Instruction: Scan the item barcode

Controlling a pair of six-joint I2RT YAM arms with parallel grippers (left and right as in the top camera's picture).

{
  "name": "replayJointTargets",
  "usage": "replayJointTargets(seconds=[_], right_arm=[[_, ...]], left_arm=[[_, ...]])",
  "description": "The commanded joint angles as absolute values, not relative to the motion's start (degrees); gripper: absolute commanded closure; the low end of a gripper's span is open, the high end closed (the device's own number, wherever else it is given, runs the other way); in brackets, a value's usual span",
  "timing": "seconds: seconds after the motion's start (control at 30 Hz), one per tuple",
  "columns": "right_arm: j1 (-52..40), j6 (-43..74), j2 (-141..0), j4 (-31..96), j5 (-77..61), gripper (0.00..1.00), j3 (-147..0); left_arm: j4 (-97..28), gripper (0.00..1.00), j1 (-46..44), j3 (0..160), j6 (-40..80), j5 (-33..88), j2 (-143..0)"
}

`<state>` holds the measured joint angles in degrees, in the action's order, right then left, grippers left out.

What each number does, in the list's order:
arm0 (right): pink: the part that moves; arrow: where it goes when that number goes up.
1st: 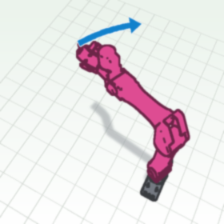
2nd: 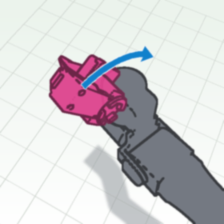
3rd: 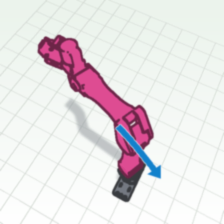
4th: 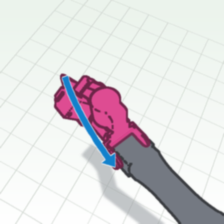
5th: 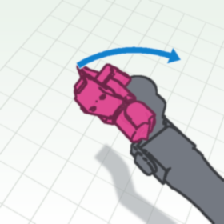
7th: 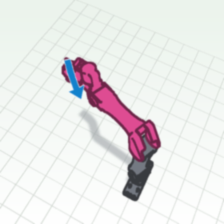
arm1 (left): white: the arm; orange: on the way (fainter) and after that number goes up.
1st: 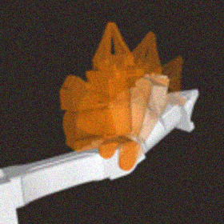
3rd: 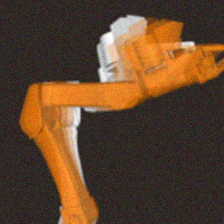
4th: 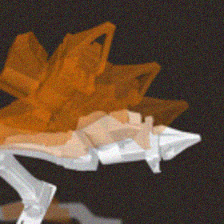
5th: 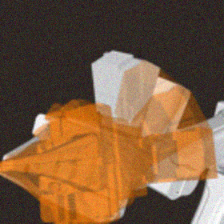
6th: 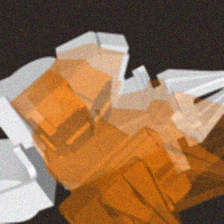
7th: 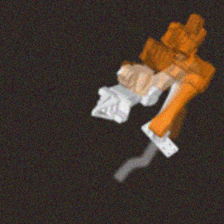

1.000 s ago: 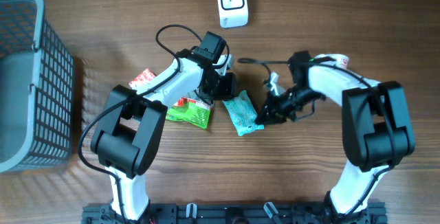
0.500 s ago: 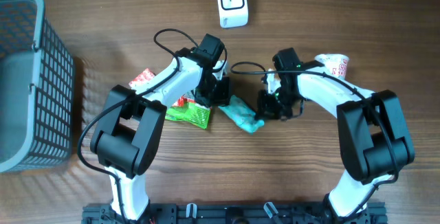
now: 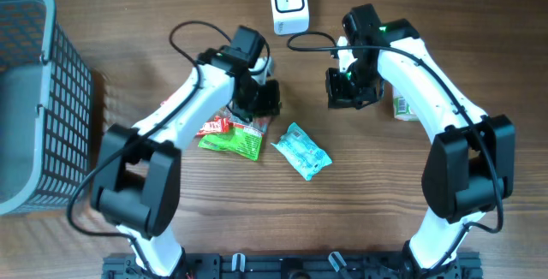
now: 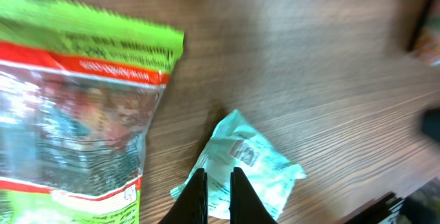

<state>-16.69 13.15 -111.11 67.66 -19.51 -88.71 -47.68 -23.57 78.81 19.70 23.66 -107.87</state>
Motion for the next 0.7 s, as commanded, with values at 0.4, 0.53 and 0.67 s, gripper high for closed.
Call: replayJointTargets(seconds=[0.4, 0.53, 0.67], right_arm=[[-33.5, 18.6, -111.0, 55.7, -23.2, 0.96, -64.5], [-31.5, 17.8, -111.0, 53.1, -9.4, 0.96, -65.5], [-29.3, 12.5, -111.0, 54.2, -16.1, 0.94, -69.5]], left_arm=[[-47.6, 0.89, -14.3, 79.5, 22.9, 20.9, -108.6], [-47.5, 0.88, -14.4, 79.5, 22.7, 20.9, -108.6], [-49.2, 0.9, -14.4, 79.5, 22.8, 21.1, -108.6]])
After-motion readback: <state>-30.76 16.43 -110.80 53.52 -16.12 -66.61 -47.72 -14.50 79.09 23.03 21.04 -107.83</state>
